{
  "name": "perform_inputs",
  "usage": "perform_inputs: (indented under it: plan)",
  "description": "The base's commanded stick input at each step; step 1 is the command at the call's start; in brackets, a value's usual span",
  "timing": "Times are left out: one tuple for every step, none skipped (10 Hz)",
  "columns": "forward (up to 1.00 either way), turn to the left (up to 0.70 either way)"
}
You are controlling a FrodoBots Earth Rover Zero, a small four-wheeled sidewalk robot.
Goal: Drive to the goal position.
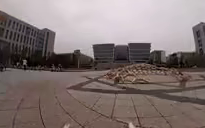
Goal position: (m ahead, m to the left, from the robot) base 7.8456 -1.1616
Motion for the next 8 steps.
perform_inputs:
  plan:
    - [0.7,0.14]
    - [0.7,0.14]
    - [0.7,0.14]
    - [0.7,0.14]
    - [0.7,0.13]
    - [0.7,0.09]
    - [0.7,0.02]
    - [0.7,0.01]
